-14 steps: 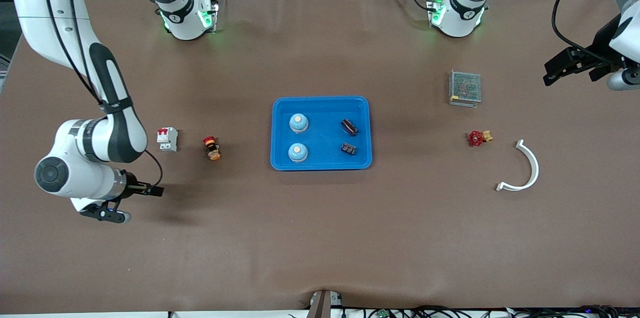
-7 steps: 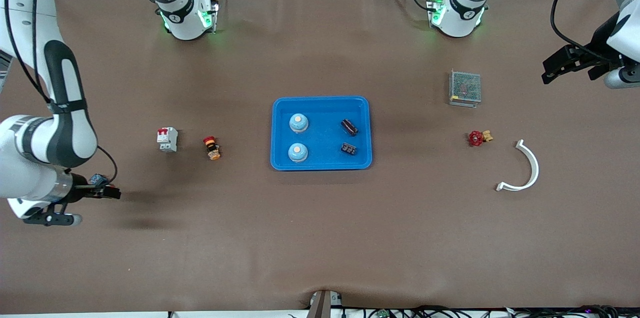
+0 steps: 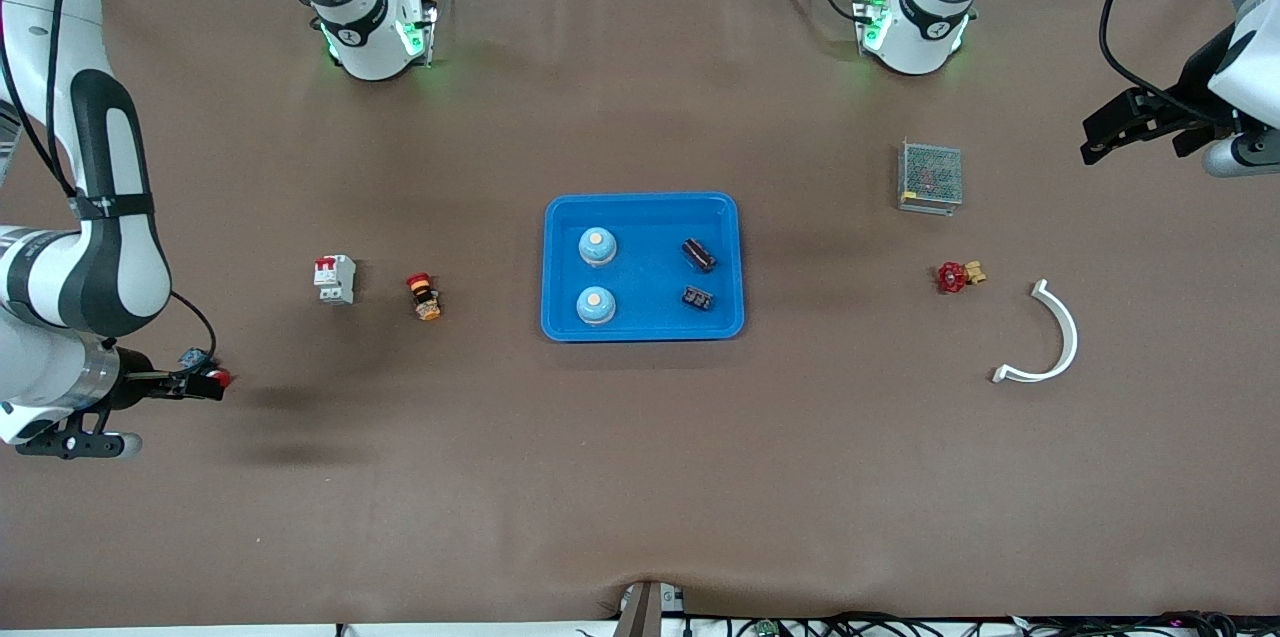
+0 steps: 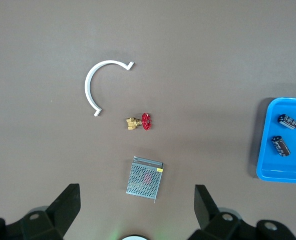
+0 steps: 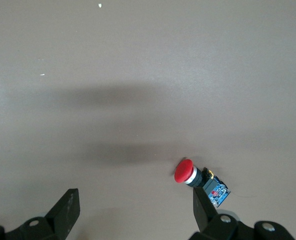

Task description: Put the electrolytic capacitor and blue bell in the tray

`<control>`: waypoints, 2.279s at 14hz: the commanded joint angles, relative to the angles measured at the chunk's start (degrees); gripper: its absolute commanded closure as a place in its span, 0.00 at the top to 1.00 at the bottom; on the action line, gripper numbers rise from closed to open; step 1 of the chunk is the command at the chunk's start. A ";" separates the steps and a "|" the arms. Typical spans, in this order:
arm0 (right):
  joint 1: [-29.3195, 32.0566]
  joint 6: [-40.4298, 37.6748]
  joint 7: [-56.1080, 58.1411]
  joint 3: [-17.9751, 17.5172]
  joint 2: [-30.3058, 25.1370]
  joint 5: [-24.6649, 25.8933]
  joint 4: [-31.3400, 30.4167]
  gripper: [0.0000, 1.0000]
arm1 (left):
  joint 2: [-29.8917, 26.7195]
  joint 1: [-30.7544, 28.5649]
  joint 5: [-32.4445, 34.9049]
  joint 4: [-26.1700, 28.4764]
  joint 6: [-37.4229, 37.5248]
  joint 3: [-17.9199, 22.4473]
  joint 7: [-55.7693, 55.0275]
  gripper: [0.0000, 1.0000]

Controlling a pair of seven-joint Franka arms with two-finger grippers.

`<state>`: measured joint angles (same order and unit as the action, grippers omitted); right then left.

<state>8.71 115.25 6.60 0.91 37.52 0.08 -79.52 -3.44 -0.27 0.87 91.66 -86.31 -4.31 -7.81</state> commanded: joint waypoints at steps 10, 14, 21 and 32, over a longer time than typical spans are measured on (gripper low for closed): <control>-1.76 -33.85 0.43 2.34 -8.41 0.36 18.52 1.00 | -0.68 -0.26 -0.17 -0.34 0.96 -0.08 0.69 1.00; -5.18 -40.26 0.17 6.10 -18.25 -0.43 17.65 1.00 | -2.35 -0.26 -0.17 0.63 1.23 -0.08 0.69 1.00; -5.11 -35.37 -0.18 6.65 -33.46 -0.87 0.70 1.00 | -2.53 -0.26 -0.17 0.72 1.14 -0.17 0.60 1.00; -3.35 -27.63 -10.47 -2.49 -42.53 -0.87 -10.83 1.00 | -2.18 -0.26 -0.17 0.63 0.79 -0.08 0.60 1.00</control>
<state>4.25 86.10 -2.58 -0.33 -3.09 -0.32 -88.24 -5.05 -0.27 0.87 91.90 -85.52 -4.32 -7.81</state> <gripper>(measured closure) 0.000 0.000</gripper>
